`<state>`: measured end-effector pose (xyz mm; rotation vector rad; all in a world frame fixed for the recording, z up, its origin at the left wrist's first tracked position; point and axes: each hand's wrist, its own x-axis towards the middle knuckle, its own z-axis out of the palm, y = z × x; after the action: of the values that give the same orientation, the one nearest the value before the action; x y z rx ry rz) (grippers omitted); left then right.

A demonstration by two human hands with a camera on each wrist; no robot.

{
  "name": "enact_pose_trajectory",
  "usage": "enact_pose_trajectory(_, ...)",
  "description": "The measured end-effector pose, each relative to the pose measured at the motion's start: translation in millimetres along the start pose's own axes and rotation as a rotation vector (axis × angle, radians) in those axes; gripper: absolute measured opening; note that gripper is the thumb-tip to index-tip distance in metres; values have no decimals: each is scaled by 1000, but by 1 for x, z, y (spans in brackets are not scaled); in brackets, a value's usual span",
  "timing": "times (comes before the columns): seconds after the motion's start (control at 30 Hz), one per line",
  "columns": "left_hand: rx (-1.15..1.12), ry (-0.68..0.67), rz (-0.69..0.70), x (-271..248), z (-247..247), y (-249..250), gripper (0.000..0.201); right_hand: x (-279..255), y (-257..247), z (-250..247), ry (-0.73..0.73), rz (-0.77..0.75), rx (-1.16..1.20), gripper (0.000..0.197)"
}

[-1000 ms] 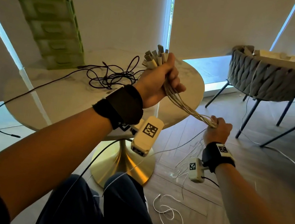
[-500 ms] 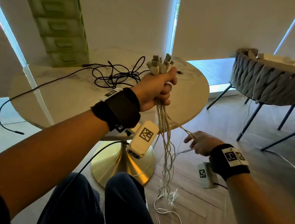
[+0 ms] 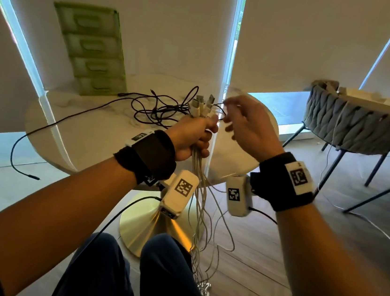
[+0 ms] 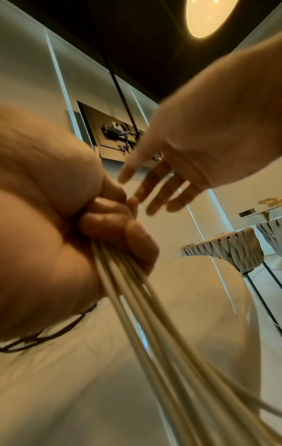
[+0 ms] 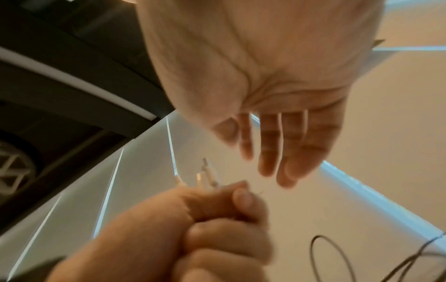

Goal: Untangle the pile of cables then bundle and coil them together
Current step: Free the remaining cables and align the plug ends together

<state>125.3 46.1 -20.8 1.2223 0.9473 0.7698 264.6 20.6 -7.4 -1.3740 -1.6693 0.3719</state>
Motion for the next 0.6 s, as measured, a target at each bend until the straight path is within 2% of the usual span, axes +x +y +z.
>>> enact_pose_trajectory(0.03, -2, -28, -6, -2, 0, -1, 34, 2, -7, 5, 54, 4, 129, 24)
enact_pose_trajectory(0.1, 20, -105, 7, -9, 0, -4, 34, 2, -18, 12, -12, 30, 324, 34)
enact_pose_trajectory(0.2, 58, -158, 37, -17, 1, -7, 29, 1, -28, 19, -210, -34, 220, 32)
enact_pose_trajectory(0.37, 47, -142, 65, -20, -6, -2, 24, 2, -44, 22, -218, -173, 22, 33)
enact_pose_trajectory(0.43, 69, -142, 90, -22, -9, 2, 22, 1, -50, 20, -277, -183, -22, 29)
enact_pose_trajectory(0.53, 76, -129, 116, -27, -13, 8, 24, -2, -54, 18, -318, -160, 70, 32)
enact_pose_trajectory(0.6, 41, -98, 123, -30, -17, 13, 29, -3, -53, 24, -242, -128, 226, 39)
